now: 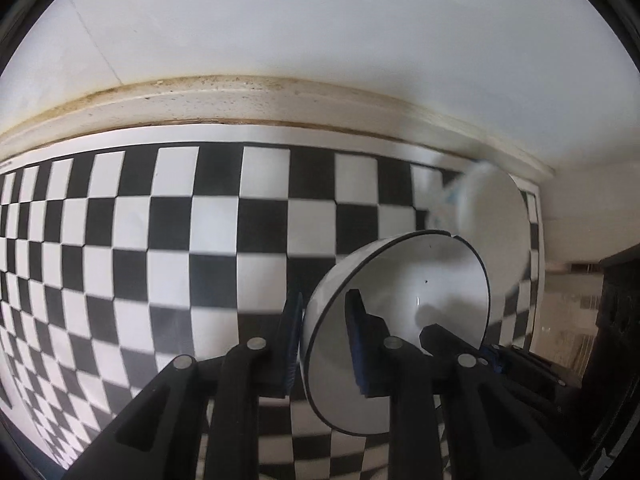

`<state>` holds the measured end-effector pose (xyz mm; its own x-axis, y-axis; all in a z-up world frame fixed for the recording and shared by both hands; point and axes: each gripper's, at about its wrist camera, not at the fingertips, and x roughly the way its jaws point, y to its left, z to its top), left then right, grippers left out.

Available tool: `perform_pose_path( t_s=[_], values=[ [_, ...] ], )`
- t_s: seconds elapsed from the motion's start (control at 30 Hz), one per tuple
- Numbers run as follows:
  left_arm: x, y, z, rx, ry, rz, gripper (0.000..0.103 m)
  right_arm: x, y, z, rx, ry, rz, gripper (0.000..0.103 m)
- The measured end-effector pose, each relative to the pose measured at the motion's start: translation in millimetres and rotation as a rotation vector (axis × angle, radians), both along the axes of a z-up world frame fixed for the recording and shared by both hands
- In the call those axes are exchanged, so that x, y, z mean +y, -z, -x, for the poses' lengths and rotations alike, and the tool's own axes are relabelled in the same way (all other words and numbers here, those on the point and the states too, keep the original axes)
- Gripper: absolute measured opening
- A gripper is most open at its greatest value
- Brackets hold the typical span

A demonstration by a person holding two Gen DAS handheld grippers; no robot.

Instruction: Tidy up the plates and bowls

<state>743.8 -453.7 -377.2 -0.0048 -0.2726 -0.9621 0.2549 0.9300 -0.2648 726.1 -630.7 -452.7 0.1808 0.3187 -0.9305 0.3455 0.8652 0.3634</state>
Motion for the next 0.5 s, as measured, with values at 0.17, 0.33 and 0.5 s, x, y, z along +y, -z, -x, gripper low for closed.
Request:
perform_pose_path(
  t_s=[0.17, 0.33, 0.5],
  values=[
    [-6, -31, 43, -0.016, 0.047, 0.009, 0.019, 6, -33, 49, -0.026, 0.024, -0.011, 0.012],
    [-10, -57, 87, -0.031, 0.104, 0.017, 0.019, 10, -62, 98, -0.051, 0.053, -0.004, 0.012],
    [-9, -77, 129, -0.034, 0.172, 0.015, 0.019, -3, -92, 164, -0.071, 0.075, 0.015, 0.012]
  ],
)
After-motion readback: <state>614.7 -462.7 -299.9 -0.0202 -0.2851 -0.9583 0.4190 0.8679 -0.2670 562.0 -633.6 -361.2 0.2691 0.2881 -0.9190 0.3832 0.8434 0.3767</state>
